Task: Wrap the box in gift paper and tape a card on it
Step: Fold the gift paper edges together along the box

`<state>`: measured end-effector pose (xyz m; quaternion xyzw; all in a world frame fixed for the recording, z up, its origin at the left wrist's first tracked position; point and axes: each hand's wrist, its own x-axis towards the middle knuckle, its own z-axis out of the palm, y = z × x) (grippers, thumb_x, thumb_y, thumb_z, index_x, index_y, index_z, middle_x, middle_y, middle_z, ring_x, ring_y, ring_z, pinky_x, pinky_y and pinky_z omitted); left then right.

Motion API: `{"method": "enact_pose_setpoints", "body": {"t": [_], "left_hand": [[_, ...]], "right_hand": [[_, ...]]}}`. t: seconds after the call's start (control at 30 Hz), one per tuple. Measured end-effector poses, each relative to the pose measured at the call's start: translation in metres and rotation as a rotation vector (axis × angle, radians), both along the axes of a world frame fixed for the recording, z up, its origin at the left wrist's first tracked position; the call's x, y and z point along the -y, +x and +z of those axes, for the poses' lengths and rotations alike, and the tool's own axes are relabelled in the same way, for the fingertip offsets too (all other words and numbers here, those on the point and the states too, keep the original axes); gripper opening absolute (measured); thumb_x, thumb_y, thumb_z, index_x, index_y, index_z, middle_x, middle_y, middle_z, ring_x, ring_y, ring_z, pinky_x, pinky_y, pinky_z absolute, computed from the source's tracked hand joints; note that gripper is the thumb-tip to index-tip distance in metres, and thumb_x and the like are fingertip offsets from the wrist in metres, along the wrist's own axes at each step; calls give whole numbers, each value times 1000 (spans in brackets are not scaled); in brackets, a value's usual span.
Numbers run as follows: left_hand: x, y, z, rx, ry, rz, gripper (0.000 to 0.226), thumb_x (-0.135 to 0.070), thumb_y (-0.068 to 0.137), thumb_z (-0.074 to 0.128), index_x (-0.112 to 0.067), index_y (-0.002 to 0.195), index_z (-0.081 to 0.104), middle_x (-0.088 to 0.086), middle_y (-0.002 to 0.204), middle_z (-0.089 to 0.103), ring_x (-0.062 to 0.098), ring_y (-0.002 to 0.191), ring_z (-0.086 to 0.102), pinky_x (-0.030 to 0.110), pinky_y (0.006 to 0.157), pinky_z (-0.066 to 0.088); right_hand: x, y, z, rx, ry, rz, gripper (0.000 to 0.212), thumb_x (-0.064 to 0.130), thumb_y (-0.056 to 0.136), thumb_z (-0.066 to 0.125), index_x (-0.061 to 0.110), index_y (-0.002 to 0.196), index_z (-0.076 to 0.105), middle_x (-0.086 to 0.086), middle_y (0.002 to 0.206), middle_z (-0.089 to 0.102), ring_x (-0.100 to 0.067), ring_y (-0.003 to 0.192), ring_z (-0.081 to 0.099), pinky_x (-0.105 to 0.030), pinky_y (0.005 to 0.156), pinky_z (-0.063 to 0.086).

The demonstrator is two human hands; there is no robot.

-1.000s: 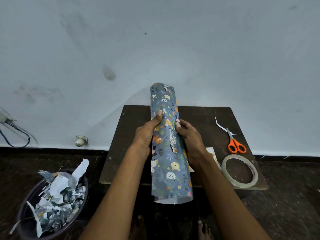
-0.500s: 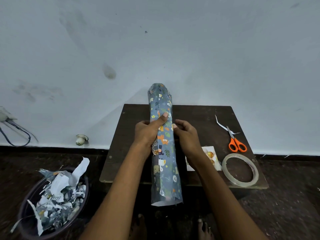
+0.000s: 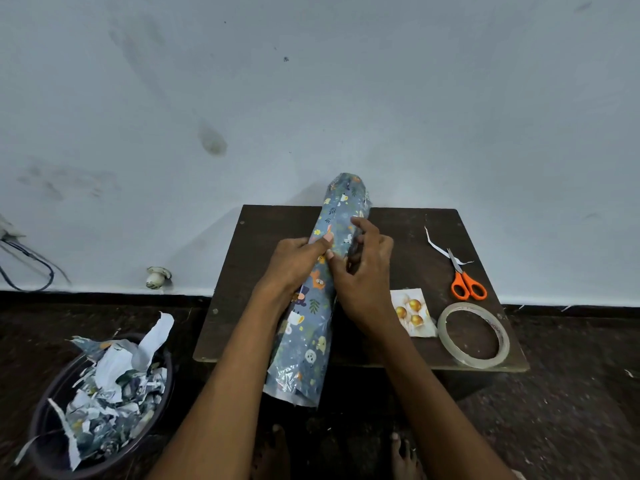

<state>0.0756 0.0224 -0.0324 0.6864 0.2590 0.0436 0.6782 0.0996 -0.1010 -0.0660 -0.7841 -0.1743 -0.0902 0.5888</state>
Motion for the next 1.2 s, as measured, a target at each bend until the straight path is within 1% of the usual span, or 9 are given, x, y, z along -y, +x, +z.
{"method": "enact_pose_setpoints", "body": {"t": [0.07,0.2,0.4,0.57,0.7,0.9,1.03,1.1,1.2], "left_hand": [[-3,-1,-1,18,68,-33,27,-32,92,75,-16,71,79,7,80,78,18,72,72,44,81,60],[-10,-7,9,73,161,-131,12,-18,93,72,-16,100,82,2,94,79,21,94,75,48,94,58],[-31,-14,32,-24,319,-419,32,0,90,71,-21,114,76,0,100,79,17,100,73,43,101,55],[-30,-18,32,-40,408,-485,49,14,85,69,-22,117,75,-3,108,77,13,108,70,45,100,55],[-30,-17,29,-52,394,-430,57,22,80,66,-25,112,78,-3,103,79,17,101,73,54,91,59],[-27,-18,34,-30,418,-399,67,25,79,61,-32,110,76,-8,104,78,14,101,73,62,89,57],[-24,-19,37,-16,438,-389,80,26,80,53,-51,93,74,-20,94,76,13,102,71,62,92,55],[-23,-20,38,-7,473,-392,88,24,82,54,-62,94,68,-31,92,72,11,107,67,57,100,52],[-23,-17,38,4,547,-398,62,20,87,57,-24,129,68,-16,126,66,0,112,58,22,98,51]], "right_hand": [[-2,-1,1,135,-113,-65,45,22,87,68,19,131,58,-6,121,42,-15,106,47,-7,89,34],[-3,-6,6,321,-195,-147,21,20,82,62,13,102,66,-7,111,52,-18,101,45,-26,86,38],[-2,-6,7,370,-179,-194,9,16,76,69,10,83,67,-4,94,58,-18,87,49,-28,73,43],[-9,-8,6,356,-140,-215,5,3,73,71,4,73,66,-8,85,54,-23,79,53,-22,70,39],[-1,-4,8,323,-104,-82,10,8,78,65,2,80,72,-9,86,53,-22,73,55,-32,64,47],[18,-4,13,314,-128,137,42,11,70,60,-2,107,75,-9,102,55,-17,87,60,-19,74,48],[26,-5,14,348,-246,247,53,10,68,60,-3,119,69,-11,109,49,-23,97,56,-32,82,53],[27,-4,14,361,-270,260,53,10,70,63,-1,121,68,-11,110,48,-24,97,56,-36,84,54],[27,-1,13,362,-279,272,55,6,69,69,0,123,69,-10,110,48,-22,98,57,-37,83,55]]}}
